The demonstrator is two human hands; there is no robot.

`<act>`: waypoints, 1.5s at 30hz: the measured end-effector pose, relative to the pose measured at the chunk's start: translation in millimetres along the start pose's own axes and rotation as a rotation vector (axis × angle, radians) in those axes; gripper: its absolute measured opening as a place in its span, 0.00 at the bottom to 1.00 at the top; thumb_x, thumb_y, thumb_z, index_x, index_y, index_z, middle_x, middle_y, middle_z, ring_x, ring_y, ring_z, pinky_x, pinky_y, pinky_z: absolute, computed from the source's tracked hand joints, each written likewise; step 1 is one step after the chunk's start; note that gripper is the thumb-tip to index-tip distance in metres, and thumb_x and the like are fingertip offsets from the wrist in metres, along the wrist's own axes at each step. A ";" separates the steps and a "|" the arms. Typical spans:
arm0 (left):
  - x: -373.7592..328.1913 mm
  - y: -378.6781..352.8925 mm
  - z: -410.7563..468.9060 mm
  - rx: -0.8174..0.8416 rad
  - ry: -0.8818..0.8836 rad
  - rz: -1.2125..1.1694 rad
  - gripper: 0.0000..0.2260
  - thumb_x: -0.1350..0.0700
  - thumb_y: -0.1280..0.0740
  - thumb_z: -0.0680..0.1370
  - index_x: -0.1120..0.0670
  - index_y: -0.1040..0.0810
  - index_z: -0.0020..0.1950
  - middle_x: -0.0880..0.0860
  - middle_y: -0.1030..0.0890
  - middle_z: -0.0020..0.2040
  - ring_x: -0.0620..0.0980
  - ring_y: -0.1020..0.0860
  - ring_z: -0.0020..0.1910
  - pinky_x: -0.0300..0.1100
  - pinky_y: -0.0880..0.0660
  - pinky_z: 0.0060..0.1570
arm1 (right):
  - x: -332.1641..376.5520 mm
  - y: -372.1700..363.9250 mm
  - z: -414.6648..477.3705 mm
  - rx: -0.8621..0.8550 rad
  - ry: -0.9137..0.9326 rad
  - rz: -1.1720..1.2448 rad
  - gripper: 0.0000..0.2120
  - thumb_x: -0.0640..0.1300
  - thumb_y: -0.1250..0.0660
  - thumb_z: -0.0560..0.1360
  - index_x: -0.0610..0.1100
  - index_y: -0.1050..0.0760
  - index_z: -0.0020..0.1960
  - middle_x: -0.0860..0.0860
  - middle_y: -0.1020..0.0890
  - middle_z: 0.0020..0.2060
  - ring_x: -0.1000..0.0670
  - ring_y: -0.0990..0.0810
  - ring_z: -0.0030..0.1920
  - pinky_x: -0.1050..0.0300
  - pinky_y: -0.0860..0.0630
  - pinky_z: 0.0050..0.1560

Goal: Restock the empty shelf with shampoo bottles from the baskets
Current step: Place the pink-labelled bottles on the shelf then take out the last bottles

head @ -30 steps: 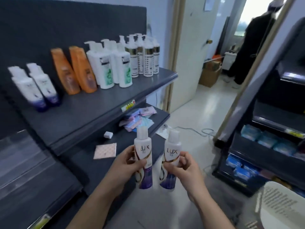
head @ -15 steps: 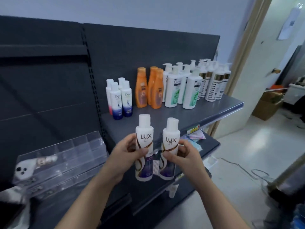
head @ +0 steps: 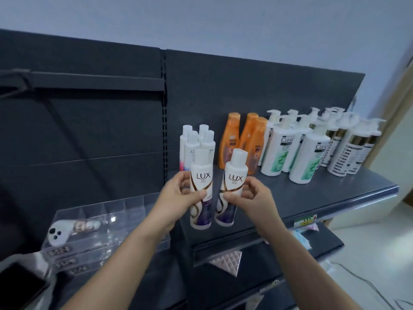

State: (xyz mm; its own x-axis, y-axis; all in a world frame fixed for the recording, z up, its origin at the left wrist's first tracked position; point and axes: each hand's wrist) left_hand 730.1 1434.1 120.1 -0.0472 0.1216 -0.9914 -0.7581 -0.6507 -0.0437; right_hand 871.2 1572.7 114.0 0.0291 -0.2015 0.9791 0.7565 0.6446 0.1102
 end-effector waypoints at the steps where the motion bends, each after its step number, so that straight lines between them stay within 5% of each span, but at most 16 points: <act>1: 2.5 -1.2 6.9 -0.030 -0.009 0.010 0.17 0.69 0.29 0.73 0.49 0.24 0.53 0.49 0.17 0.49 0.42 0.18 0.45 0.34 0.22 0.41 | -3.5 -0.5 11.3 0.021 0.007 0.001 0.17 0.33 0.23 0.68 0.42 0.23 0.54 0.47 0.13 0.47 0.48 0.14 0.47 0.55 0.18 0.47; 9: 30.5 -8.6 60.2 -0.226 -0.017 0.132 0.20 0.67 0.28 0.72 0.53 0.25 0.61 0.50 0.17 0.53 0.48 0.20 0.53 0.42 0.24 0.54 | -40.5 -2.3 90.0 0.150 0.022 -0.044 0.19 0.36 0.23 0.68 0.45 0.24 0.56 0.49 0.14 0.50 0.49 0.15 0.50 0.46 0.18 0.54; 18: 53.1 -12.0 90.3 -0.309 -0.016 0.187 0.21 0.66 0.27 0.72 0.48 0.25 0.61 0.53 0.17 0.53 0.47 0.22 0.40 0.47 0.26 0.47 | -60.4 -6.9 135.4 0.310 0.084 -0.038 0.20 0.32 0.23 0.68 0.49 0.23 0.53 0.53 0.15 0.48 0.57 0.16 0.47 0.65 0.21 0.46; 28: 63.1 -10.2 91.3 -0.356 -0.024 0.316 0.25 0.62 0.27 0.74 0.49 0.28 0.69 0.46 0.21 0.62 0.42 0.23 0.62 0.43 0.28 0.63 | -80.6 -11.4 153.3 0.402 0.083 0.006 0.22 0.37 0.23 0.70 0.48 0.23 0.60 0.51 0.15 0.52 0.53 0.17 0.54 0.54 0.20 0.56; 32: 67.6 -13.5 87.0 -0.461 -0.043 0.511 0.24 0.62 0.24 0.70 0.43 0.25 0.60 0.44 0.21 0.56 0.37 0.22 0.55 0.33 0.27 0.55 | -86.3 -7.3 152.2 0.385 0.195 -0.256 0.27 0.49 0.22 0.66 0.55 0.26 0.63 0.59 0.20 0.53 0.58 0.20 0.53 0.58 0.21 0.53; 36: 67.6 -19.8 90.0 -0.542 -0.035 0.590 0.21 0.63 0.23 0.68 0.40 0.26 0.47 0.40 0.18 0.46 0.32 0.21 0.46 0.28 0.27 0.45 | -85.8 -7.4 154.5 0.377 0.210 -0.361 0.22 0.48 0.22 0.66 0.56 0.25 0.56 0.59 0.17 0.48 0.59 0.19 0.47 0.56 0.20 0.51; 45: 65.5 -20.3 100.6 -0.508 -0.007 0.669 0.17 0.62 0.26 0.71 0.47 0.25 0.55 0.44 0.19 0.50 0.40 0.21 0.49 0.27 0.29 0.45 | -88.7 -17.1 158.9 0.347 0.232 -0.405 0.20 0.49 0.24 0.68 0.55 0.27 0.57 0.58 0.18 0.49 0.57 0.20 0.49 0.51 0.20 0.52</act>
State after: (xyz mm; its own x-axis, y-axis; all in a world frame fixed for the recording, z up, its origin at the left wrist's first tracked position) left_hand 676.9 1530.7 68.4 -0.3882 -0.4067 -0.8270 -0.1839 -0.8451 0.5019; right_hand 751.9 1696.7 52.5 -0.0456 -0.6133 0.7886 0.4796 0.6790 0.5558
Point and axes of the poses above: each hand's wrist, its own z-axis towards the middle knuckle, its own y-axis out of the back of the hand, x = y × z
